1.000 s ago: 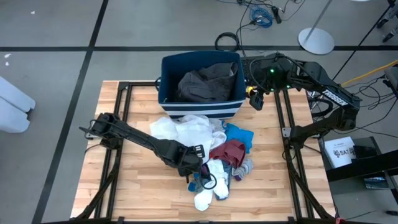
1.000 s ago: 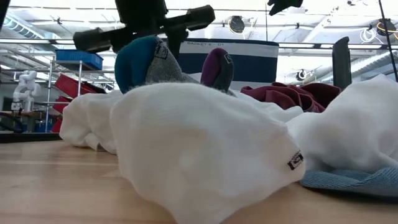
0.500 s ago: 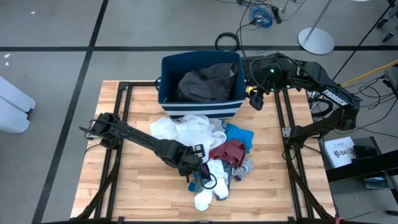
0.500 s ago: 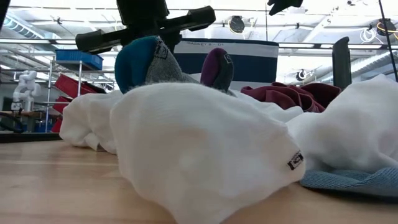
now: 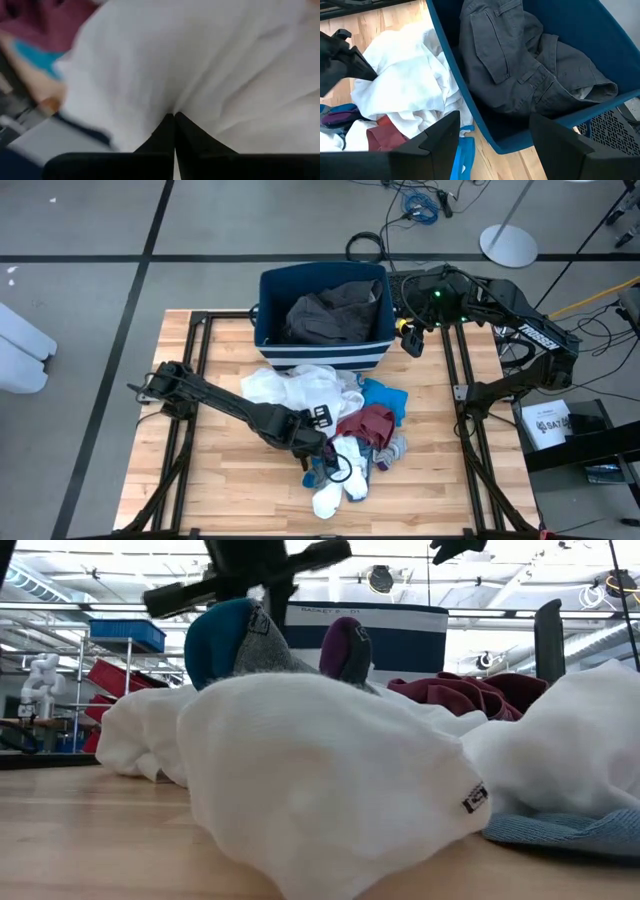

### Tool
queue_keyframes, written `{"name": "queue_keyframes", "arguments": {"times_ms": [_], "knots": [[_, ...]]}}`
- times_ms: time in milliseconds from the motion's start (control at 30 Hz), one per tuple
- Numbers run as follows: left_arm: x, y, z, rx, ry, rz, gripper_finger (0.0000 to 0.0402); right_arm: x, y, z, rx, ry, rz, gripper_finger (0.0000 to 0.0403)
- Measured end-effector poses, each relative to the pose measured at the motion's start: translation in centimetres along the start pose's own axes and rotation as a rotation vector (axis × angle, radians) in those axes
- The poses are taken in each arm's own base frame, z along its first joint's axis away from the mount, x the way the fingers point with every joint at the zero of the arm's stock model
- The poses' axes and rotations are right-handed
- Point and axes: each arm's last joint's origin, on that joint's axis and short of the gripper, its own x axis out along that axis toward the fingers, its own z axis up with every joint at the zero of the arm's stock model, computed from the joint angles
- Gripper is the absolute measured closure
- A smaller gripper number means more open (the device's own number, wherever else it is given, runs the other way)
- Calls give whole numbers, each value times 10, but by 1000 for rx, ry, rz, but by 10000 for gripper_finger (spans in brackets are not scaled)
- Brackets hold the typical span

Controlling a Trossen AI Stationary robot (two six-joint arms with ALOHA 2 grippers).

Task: Sort clothes
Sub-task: Put the white polo shirt into the blue laundry organizer

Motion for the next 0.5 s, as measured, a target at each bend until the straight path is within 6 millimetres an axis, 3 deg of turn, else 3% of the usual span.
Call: {"name": "queue_keyframes", "arguments": {"times_ms": [233,500], "knots": [[-44,31,-13,-76,95,192,399,0,0,-2,4,23,2,176],[-124,72,-48,-324,73,427,400,0,0,-7,-19,73,6,176]]}}
